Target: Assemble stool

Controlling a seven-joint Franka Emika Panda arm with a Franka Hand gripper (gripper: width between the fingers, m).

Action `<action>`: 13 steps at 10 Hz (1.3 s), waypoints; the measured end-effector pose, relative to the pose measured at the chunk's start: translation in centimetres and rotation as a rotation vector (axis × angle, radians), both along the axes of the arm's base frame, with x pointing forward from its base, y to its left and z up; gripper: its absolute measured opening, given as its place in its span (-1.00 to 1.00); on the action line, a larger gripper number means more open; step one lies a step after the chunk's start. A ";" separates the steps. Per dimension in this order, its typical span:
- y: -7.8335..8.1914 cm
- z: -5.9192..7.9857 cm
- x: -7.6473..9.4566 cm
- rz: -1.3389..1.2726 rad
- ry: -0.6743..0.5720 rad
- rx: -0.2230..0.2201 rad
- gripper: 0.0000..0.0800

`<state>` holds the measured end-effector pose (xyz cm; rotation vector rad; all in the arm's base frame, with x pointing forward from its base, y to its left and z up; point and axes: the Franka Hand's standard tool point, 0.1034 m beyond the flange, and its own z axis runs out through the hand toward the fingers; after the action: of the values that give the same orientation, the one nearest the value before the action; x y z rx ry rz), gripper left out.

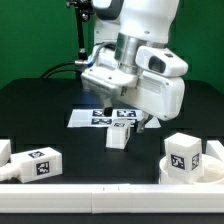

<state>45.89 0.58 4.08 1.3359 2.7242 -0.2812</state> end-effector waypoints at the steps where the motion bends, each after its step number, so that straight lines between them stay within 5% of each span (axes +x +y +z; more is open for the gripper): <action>1: 1.1 0.2 0.4 -0.086 -0.037 -0.001 0.62; 5: 0.7 0.0 0.3 -0.355 -0.082 0.006 0.62; 8: -0.4 0.3 0.0 -0.956 -0.120 0.021 0.62; 13: -0.3 0.3 0.3 -1.218 -0.174 0.054 0.62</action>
Offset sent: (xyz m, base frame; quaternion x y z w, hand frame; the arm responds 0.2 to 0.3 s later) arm 0.0000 0.0000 0.0000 0.0000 0.0000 0.1938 0.9810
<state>46.20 0.33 4.38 2.6725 1.4552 -0.1340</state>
